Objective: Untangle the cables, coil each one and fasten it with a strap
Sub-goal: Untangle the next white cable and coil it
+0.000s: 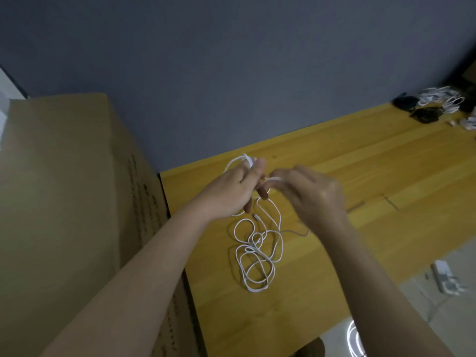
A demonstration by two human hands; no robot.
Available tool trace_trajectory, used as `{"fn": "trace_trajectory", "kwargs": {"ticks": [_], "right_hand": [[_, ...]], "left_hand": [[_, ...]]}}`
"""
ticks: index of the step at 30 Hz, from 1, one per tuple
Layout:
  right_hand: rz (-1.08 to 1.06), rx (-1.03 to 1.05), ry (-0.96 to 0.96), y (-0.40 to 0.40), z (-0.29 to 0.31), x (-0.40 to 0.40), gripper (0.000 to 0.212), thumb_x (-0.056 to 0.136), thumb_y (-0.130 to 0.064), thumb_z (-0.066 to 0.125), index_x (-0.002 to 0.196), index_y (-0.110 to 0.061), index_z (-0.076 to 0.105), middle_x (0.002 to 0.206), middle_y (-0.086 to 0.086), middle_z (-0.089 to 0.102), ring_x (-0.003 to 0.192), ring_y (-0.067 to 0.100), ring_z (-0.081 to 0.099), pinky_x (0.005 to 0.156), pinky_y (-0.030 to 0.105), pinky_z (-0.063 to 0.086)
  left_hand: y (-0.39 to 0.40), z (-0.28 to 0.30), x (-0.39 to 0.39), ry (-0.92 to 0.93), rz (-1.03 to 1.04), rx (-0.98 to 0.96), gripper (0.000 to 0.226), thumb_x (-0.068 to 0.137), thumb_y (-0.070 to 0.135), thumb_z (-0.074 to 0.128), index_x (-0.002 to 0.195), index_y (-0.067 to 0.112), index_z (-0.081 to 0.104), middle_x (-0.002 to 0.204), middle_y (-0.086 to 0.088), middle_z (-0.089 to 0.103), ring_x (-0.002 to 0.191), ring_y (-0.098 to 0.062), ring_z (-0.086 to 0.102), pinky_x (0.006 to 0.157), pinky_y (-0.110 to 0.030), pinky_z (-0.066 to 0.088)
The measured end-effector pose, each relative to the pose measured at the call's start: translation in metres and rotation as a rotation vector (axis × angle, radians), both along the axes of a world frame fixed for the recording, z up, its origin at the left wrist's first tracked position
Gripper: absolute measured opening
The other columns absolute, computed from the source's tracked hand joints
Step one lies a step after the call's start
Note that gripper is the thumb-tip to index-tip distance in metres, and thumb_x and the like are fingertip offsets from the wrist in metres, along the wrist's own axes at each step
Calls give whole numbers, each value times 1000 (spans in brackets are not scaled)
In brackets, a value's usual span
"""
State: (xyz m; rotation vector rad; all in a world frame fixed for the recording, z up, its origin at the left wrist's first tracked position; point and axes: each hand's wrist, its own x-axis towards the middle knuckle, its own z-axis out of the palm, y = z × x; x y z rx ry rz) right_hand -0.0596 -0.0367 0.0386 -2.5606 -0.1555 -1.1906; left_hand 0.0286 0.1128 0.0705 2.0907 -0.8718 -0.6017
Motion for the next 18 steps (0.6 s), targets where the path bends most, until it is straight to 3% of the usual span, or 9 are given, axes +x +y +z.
{"fn": "trace_trajectory", "kwargs": {"ticks": [2, 5, 7, 9, 11, 14, 16, 18], "right_hand": [[-48, 58, 16, -10, 8, 10, 38, 93, -47, 55, 81, -17, 74, 69, 0, 62, 56, 18, 57, 47, 30, 45], [43, 218, 98, -24, 16, 26, 31, 85, -43, 63, 78, -15, 73, 68, -6, 57, 55, 14, 51, 52, 30, 41], [137, 410, 192, -29, 17, 30, 23, 84, -39, 62, 84, -20, 75, 69, -18, 54, 55, 4, 51, 57, 26, 42], [189, 644, 320, -25, 10, 31, 14, 85, -28, 64, 95, -22, 72, 72, -18, 56, 53, 1, 52, 56, 18, 43], [219, 897, 413, -15, -3, 30, 17, 92, -11, 59, 104, -19, 67, 70, -7, 59, 50, 2, 51, 50, 17, 44], [188, 1174, 454, 1, -23, 25, 21, 98, -10, 48, 103, -19, 67, 60, -7, 58, 41, 7, 45, 40, 18, 38], [171, 1257, 490, 13, -34, 19, 23, 100, -14, 45, 96, -22, 66, 54, -4, 54, 37, 6, 39, 37, 15, 30], [134, 1169, 531, 29, -42, 14, 25, 101, -15, 44, 90, -26, 63, 48, -1, 50, 37, 4, 38, 40, 16, 30]], "left_hand": [[-1, 8, -6, 133, -47, -34, 76, 85, 74, 7, 88, 16, 57, 57, 6, 61, 47, -10, 50, 59, -25, 43], [0, 14, -6, 245, -37, -100, 71, 90, 70, 18, 76, 11, 54, 44, 7, 44, 39, -7, 36, 45, -19, 33], [1, 16, -7, 285, -55, -160, 48, 100, 46, 35, 67, 12, 45, 42, 6, 36, 38, -7, 30, 42, -15, 28], [1, 15, -8, 357, -52, -215, 44, 103, 29, 39, 61, 14, 37, 41, 5, 30, 38, -7, 24, 39, -15, 24], [1, 16, -9, 439, -24, -295, 44, 103, 24, 37, 61, 14, 33, 40, 4, 27, 35, -7, 20, 36, -16, 20], [3, 21, -7, 554, 44, -436, 42, 104, 27, 31, 64, 15, 32, 39, 5, 28, 33, -5, 18, 35, -15, 15], [5, 22, -7, 577, 82, -513, 41, 104, 29, 28, 67, 14, 36, 42, 5, 31, 34, -5, 20, 36, -16, 15], [6, 23, -9, 528, 87, -565, 40, 105, 29, 28, 70, 13, 39, 46, 5, 36, 35, -6, 24, 38, -16, 22]]}}
